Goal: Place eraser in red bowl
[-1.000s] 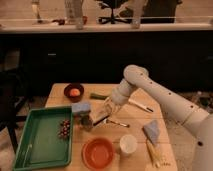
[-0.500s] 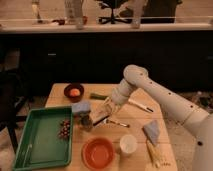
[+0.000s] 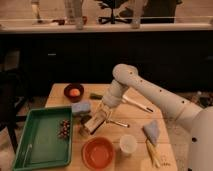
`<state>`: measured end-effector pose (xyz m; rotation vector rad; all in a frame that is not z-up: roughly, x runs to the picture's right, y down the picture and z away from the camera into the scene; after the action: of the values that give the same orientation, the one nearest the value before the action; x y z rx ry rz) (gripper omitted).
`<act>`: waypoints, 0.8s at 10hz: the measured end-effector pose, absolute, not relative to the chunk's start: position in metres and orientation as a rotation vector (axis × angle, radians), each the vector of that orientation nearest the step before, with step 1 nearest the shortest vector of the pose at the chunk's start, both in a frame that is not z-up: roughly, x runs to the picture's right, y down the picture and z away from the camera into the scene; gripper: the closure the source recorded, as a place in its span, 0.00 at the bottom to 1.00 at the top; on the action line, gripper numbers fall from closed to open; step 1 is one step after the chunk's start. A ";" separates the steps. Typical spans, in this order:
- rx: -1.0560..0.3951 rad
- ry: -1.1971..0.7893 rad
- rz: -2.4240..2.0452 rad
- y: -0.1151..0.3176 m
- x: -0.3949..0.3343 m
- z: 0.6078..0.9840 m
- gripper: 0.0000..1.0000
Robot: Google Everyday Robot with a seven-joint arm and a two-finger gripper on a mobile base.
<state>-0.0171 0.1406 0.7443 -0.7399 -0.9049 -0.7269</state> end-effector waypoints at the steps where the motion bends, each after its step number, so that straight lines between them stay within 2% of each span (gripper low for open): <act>1: -0.764 -0.925 -0.811 0.151 -0.027 0.736 1.00; 4: -0.839 -0.947 -0.974 0.175 -0.034 0.722 1.00; 8: -0.847 -0.861 -1.033 0.197 -0.024 0.711 1.00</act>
<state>-0.0235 0.1973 0.7115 -0.8467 -0.8613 -1.0332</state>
